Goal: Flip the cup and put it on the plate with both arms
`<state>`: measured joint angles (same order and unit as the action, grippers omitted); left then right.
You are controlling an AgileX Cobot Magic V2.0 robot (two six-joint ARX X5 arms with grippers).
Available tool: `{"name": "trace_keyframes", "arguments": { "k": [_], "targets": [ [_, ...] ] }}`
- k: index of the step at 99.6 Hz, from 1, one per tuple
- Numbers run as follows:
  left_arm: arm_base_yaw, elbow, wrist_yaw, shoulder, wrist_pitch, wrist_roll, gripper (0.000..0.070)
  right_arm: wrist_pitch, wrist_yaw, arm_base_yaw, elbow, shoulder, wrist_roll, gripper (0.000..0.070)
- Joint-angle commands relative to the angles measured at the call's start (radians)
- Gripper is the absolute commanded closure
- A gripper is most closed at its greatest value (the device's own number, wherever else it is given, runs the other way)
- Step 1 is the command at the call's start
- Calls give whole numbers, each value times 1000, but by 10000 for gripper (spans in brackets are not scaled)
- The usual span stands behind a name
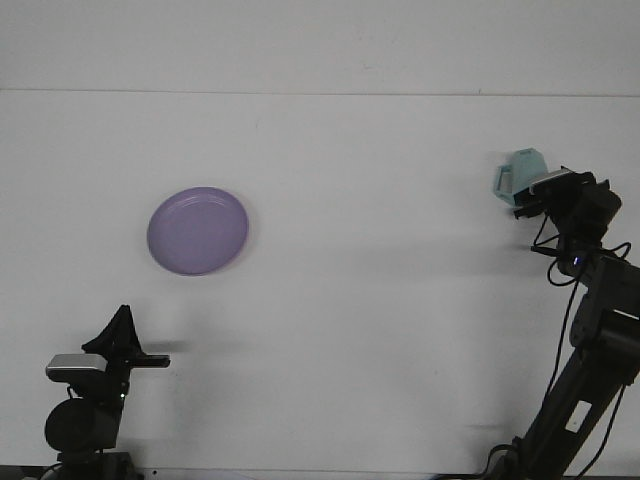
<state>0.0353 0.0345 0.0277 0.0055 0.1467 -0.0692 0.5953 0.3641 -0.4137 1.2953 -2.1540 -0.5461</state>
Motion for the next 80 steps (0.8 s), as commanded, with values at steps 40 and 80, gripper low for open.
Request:
{"name": "trace_keyframes", "arguments": {
  "k": [40, 80],
  "targets": [
    [3, -19, -2, -1, 13, 12, 688, -7, 56, -18, 31, -7, 109, 693],
    [3, -19, -2, -1, 29, 0, 688, -277, 43, 23, 31, 336, 346, 694]
  ]
}}
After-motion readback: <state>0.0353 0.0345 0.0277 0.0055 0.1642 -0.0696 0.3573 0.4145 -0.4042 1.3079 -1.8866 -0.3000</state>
